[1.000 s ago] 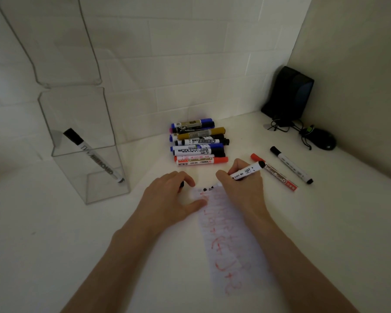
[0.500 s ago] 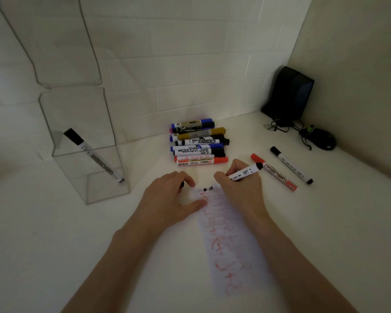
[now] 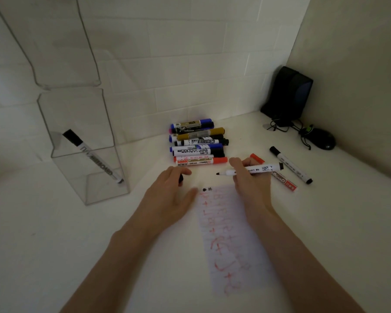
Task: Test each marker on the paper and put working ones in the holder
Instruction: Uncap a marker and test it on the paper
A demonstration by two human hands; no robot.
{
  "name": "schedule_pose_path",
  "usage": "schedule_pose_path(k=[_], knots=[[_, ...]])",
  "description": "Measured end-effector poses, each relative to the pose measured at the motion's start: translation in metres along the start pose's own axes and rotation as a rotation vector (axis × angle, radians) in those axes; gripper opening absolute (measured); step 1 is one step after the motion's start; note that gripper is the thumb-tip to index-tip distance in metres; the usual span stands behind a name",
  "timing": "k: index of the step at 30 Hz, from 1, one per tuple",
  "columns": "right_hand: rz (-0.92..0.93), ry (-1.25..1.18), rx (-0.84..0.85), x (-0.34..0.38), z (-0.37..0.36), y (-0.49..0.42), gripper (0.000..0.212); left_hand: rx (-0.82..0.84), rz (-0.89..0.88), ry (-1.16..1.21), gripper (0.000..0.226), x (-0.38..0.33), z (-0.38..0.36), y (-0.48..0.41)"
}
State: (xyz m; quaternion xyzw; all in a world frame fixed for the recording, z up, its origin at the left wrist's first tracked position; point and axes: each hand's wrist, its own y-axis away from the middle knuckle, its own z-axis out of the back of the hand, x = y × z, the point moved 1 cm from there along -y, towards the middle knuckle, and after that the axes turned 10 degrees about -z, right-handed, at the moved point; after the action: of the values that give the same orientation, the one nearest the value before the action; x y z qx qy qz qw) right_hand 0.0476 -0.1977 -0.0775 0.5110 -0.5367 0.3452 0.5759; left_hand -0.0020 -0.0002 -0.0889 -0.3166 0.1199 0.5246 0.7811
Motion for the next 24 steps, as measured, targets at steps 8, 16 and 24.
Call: schedule_pose_path(k=[8, 16, 24], knots=[[0.083, -0.043, 0.146, 0.017, 0.008, 0.009, 0.018, -0.209, 0.104, 0.3, 0.031, -0.001, 0.007, -0.007], [0.043, -0.062, 0.214, 0.019, 0.006, 0.009, 0.016, -0.241, 0.096, 0.361, 0.017, -0.003, 0.008, -0.009], [0.078, 0.057, 0.279, 0.017, 0.0, 0.016, 0.017, -0.206, 0.052, 0.402, 0.019, -0.006, 0.008, -0.01]])
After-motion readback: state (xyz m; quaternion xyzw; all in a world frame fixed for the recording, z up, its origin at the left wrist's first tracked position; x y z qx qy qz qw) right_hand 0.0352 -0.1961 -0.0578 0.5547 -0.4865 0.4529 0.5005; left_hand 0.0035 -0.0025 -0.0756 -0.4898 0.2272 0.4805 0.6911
